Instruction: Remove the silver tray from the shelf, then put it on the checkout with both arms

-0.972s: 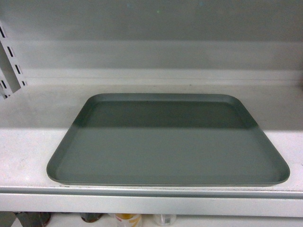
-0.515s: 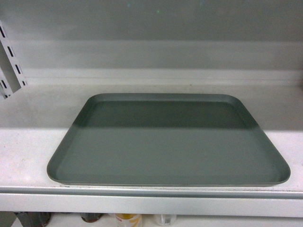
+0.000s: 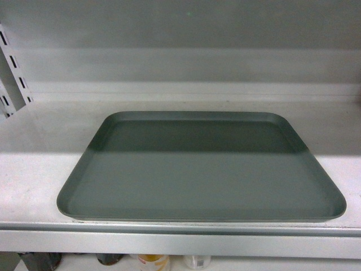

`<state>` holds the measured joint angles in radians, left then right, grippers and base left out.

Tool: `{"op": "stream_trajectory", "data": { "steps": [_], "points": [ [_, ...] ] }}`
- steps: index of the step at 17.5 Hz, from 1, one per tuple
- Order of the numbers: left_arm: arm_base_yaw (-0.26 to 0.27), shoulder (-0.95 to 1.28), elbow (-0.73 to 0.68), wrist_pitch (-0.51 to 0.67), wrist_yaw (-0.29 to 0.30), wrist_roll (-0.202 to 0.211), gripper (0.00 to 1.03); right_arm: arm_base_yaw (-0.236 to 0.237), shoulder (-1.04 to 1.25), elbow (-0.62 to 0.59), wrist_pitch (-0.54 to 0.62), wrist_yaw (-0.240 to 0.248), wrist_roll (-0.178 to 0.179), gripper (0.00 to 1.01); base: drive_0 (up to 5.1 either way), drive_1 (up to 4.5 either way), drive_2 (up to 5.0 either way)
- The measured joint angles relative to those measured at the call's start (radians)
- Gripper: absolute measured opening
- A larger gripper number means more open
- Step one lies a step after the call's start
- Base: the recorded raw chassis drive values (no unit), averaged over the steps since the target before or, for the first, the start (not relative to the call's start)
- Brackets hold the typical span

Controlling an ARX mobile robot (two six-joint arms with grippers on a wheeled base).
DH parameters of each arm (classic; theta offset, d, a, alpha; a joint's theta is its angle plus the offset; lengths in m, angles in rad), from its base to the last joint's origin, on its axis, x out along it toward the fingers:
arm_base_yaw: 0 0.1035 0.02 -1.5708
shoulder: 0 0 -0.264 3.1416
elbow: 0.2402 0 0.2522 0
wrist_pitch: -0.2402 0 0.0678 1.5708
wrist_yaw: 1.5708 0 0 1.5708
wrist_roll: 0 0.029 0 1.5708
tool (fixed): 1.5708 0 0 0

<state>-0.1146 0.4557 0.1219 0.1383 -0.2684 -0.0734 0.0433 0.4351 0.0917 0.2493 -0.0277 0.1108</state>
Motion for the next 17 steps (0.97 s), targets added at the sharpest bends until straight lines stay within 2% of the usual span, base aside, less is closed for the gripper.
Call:
{"op": "stream_trajectory", "data": {
  "steps": [1,2,4,5,7,10,12,17],
  "points": [
    [0.009,0.136,0.003,0.136,0.047,0.001,0.98,0.024,0.158,0.016,0.138,-0.017,-0.013,0.98,0.0,0.00,0.0],
    [0.010,0.238,0.013,0.232,0.074,0.001,0.98,0.034,0.254,0.032,0.221,-0.024,-0.022,0.98,0.0,0.00,0.0],
    [0.006,0.436,0.058,0.395,0.114,0.001,0.98,0.064,0.451,0.092,0.362,-0.029,-0.037,0.98,0.0,0.00,0.0],
    [-0.001,0.571,0.095,0.492,0.123,0.002,0.98,0.091,0.575,0.132,0.441,-0.029,-0.056,0.98,0.0,0.00,0.0],
    [-0.015,0.782,0.165,0.599,0.156,0.000,0.98,0.123,0.767,0.187,0.515,-0.022,-0.063,0.98,0.0,0.00,0.0],
    [-0.035,1.047,0.271,0.652,0.173,0.001,0.98,0.148,0.997,0.258,0.570,0.013,-0.084,0.98,0.0,0.00,0.0],
    [-0.044,1.160,0.322,0.653,0.174,0.002,0.98,0.147,1.095,0.306,0.581,0.029,-0.097,0.98,0.0,0.00,0.0],
    [-0.048,1.283,0.422,0.627,0.186,0.002,0.98,0.131,1.232,0.427,0.539,0.056,-0.108,0.98,0.0,0.00,0.0]
  ]
}}
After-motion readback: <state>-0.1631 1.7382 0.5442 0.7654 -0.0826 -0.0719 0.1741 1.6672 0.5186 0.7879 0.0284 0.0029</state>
